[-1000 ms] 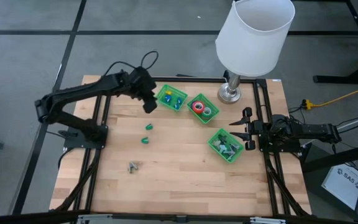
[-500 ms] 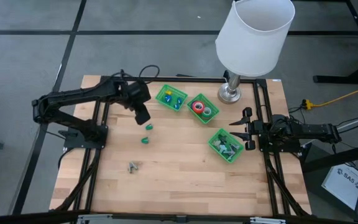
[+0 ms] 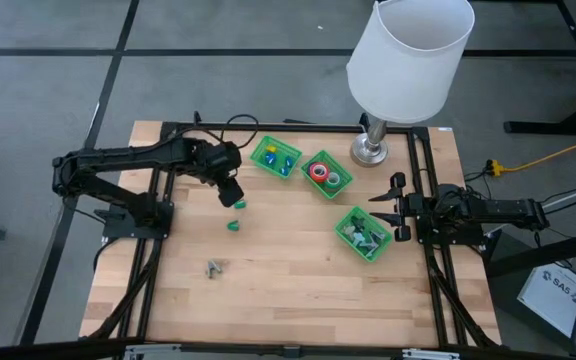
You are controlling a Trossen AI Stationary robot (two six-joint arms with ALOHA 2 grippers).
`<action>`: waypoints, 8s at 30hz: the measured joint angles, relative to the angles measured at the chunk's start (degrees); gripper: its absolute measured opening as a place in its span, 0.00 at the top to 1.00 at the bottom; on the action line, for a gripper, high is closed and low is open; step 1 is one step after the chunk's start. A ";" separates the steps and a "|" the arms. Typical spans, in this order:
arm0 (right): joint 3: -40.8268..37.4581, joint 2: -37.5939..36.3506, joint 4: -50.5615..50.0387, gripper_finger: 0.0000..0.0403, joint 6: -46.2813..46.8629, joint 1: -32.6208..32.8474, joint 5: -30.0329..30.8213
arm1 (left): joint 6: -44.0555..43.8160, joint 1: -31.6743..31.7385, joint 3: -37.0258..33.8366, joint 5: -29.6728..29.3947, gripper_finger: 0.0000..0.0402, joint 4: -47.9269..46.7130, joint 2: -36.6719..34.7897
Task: Pick and place Stapler, Stapler remover, tape
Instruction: Put the top green stapler into the top basket, then put the green stapler into the top basket
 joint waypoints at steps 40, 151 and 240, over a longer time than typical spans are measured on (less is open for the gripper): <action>0.01 0.01 0.00 0.56 0.00 0.01 0.00 | 2.19 -4.20 -0.04 1.54 0.46 3.01 30.25; 0.01 -0.01 0.00 0.56 0.00 0.01 0.00 | -7.90 12.39 0.02 17.06 0.53 57.07 19.10; 0.00 -0.01 0.00 0.56 0.00 0.00 0.00 | 3.47 -32.13 0.00 -8.80 0.53 3.51 10.93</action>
